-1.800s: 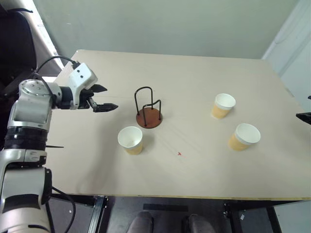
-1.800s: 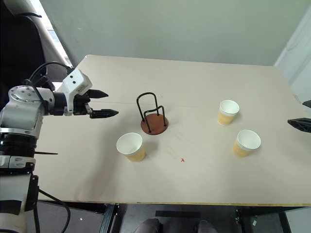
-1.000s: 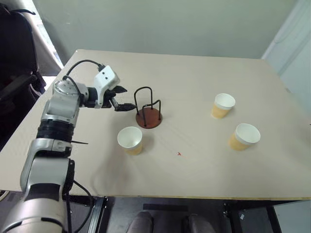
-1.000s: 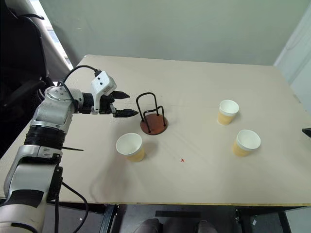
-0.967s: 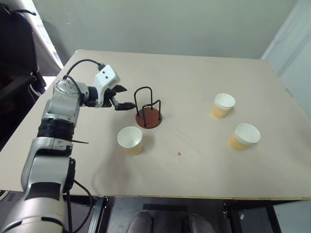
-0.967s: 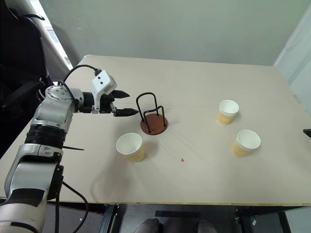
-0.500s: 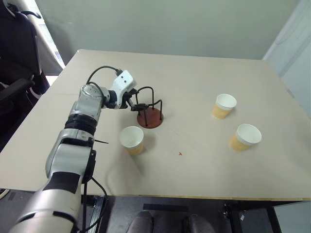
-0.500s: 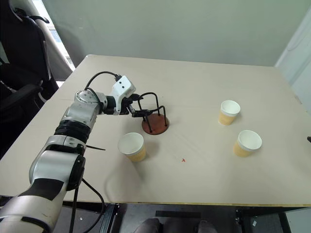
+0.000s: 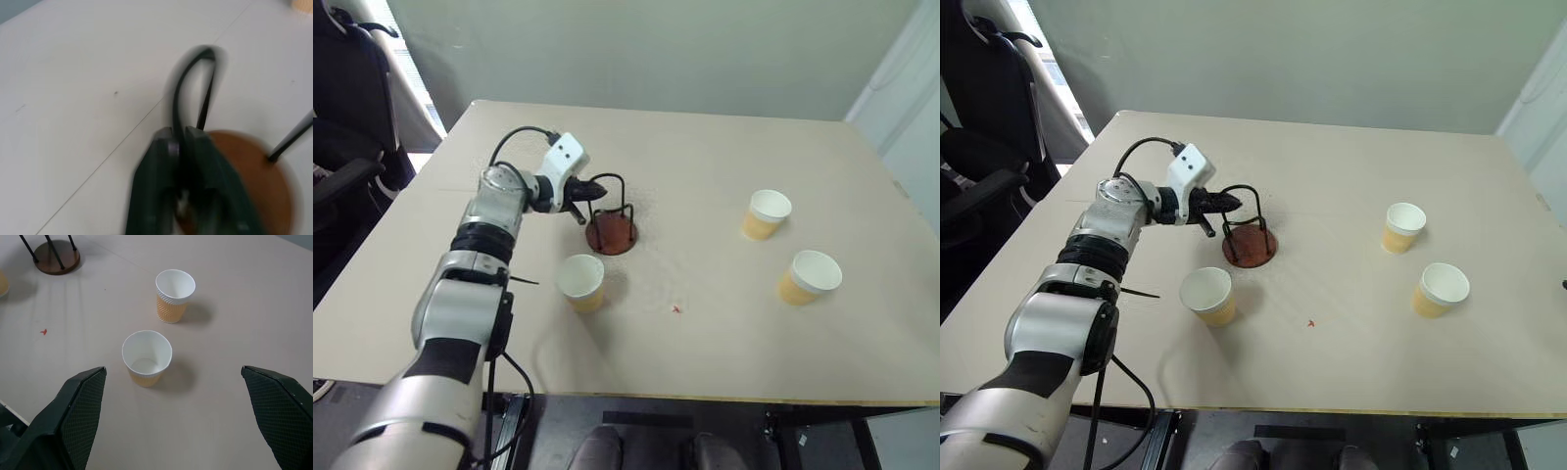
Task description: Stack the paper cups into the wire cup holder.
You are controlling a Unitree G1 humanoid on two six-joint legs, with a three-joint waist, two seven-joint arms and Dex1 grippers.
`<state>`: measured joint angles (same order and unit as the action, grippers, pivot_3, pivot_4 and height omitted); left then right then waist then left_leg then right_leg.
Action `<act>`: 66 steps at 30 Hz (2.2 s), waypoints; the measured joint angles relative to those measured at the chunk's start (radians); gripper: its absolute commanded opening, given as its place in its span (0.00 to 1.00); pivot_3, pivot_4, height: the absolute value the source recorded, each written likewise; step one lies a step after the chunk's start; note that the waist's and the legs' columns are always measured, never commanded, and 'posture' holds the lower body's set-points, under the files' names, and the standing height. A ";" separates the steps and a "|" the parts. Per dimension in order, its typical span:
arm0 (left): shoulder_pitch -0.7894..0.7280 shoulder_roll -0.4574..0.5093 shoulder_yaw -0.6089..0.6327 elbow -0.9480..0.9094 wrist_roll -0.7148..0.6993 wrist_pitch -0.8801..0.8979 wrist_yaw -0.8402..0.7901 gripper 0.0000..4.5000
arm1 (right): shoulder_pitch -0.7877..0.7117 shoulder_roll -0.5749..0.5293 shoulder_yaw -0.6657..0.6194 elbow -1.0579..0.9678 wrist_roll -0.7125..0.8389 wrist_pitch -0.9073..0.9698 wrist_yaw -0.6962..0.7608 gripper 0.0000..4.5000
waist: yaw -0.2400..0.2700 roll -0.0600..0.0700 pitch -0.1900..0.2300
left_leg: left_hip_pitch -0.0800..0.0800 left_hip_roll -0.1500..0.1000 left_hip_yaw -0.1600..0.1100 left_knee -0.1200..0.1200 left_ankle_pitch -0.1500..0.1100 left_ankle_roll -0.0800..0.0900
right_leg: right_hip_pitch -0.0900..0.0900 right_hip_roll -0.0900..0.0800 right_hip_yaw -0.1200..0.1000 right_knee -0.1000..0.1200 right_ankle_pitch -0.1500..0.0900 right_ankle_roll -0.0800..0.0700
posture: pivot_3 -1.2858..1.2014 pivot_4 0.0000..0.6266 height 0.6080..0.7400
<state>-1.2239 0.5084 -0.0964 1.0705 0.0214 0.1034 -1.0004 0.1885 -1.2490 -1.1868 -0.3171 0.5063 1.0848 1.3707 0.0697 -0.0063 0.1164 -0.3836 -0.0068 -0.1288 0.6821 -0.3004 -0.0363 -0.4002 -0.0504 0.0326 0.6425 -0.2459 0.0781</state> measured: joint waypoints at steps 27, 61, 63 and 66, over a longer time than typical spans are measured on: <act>0.180 -0.023 -0.056 -0.814 -0.241 0.688 -0.165 0.01 | -0.038 0.016 0.080 0.024 0.024 -0.053 -0.031 1.00 | 0.009 0.000 0.000 | 0.001 0.000 0.004 0.003 -0.001 0.003 | 0.001 -0.001 0.004 0.003 0.000 0.004 | 0.52 0.24 1.00; 0.393 -0.055 -0.323 -1.147 -0.236 0.767 0.005 0.50 | -0.021 0.066 0.140 -0.067 0.100 -0.043 -0.113 1.00 | 0.002 -0.001 0.001 | 0.020 -0.001 0.020 0.002 -0.005 0.008 | 0.012 -0.002 0.025 0.001 -0.001 0.005 | 0.52 0.24 1.00; 0.393 -0.055 -0.323 -1.148 -0.236 0.771 0.007 0.66 | -0.024 0.066 0.147 -0.066 0.100 -0.046 -0.116 1.00 | 0.002 -0.001 0.001 | 0.020 -0.001 0.020 0.002 -0.005 0.008 | 0.012 -0.002 0.025 0.001 -0.001 0.005 | 0.52 0.24 1.00; 0.393 -0.054 -0.323 -1.153 -0.242 0.788 0.006 0.90 | -0.026 0.066 0.159 -0.057 0.100 -0.056 -0.123 1.00 | 0.001 -0.001 0.001 | 0.020 -0.001 0.020 0.002 -0.005 0.009 | 0.012 -0.002 0.025 0.001 -0.001 0.005 | 0.52 0.24 1.00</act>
<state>-0.8311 0.4547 -0.4190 -0.0822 -0.2202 0.8918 -0.9941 0.1628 -1.1833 -1.0276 -0.3745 0.6061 1.0285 1.2480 0.0708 -0.0077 0.1172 -0.3636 -0.0076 -0.1087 0.6840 -0.3057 -0.0277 -0.3881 -0.0523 0.0578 0.6433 -0.2471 0.0829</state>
